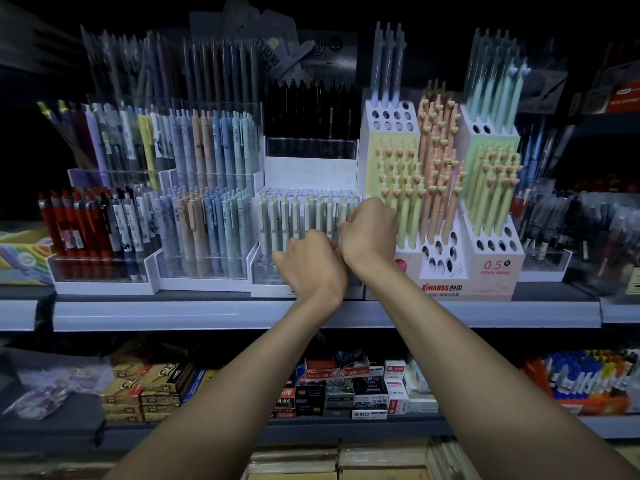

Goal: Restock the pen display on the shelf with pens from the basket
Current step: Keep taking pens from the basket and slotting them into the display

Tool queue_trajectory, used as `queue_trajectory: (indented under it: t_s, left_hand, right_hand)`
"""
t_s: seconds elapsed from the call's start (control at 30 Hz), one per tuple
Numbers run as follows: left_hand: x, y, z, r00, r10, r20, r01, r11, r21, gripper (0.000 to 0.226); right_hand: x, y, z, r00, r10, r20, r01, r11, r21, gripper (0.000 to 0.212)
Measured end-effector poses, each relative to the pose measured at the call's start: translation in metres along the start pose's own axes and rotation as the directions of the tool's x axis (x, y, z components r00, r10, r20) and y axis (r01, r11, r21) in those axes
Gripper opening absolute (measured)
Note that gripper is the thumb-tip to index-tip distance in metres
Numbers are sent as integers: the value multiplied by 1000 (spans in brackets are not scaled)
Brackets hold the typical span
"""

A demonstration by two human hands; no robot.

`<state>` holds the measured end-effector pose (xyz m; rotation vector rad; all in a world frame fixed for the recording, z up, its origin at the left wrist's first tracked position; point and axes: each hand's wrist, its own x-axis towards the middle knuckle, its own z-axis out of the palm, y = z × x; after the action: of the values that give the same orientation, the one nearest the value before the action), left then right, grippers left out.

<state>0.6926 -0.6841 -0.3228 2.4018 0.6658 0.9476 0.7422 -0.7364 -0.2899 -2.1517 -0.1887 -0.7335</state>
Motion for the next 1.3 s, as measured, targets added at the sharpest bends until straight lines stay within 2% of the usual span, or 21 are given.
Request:
queue_trajectory:
  t_s: [0.3, 0.63, 0.7, 0.8, 0.9, 1.1, 1.2, 1.3]
  left_hand:
    - [1, -3, -7, 999, 20, 27, -21, 999, 31, 27]
    - [-3, -15, -25, 997, 33, 67, -33, 999, 3, 25]
    - [-4, -21, -30, 995, 32, 94, -29, 999, -34, 23]
    - [-8, -33, -42, 988, 47, 149, -30, 993, -111, 18]
    - [-15, -47, -58, 974, 123, 188, -101, 987, -124, 16]
    - [-33, -78, -98, 932, 287, 220, -264, 956, -127, 24]
    - [-46, -90, -120, 916, 332, 225, -323, 943, -79, 37]
    - [-59, -103, -137, 898, 372, 235, -381, 925, -6, 55]
  right_hand:
    - [-8, -6, -7, 997, 31, 75, -34, 999, 33, 45]
    - [-32, -17, -33, 994, 20, 107, -16, 999, -37, 49]
    - [-39, -16, -38, 993, 25, 119, -19, 998, -54, 46]
    - [-52, -16, -50, 985, -12, 173, 23, 998, -64, 17]
    - [-66, -10, -63, 970, -53, 235, 68, 996, -56, 47]
    - [-98, -11, -95, 955, -134, 263, 148, 988, -34, 53]
    - [-114, -14, -104, 934, -179, 310, 233, 962, -145, 69]
    - [-131, -15, -112, 910, -159, 383, 263, 936, -235, 88]
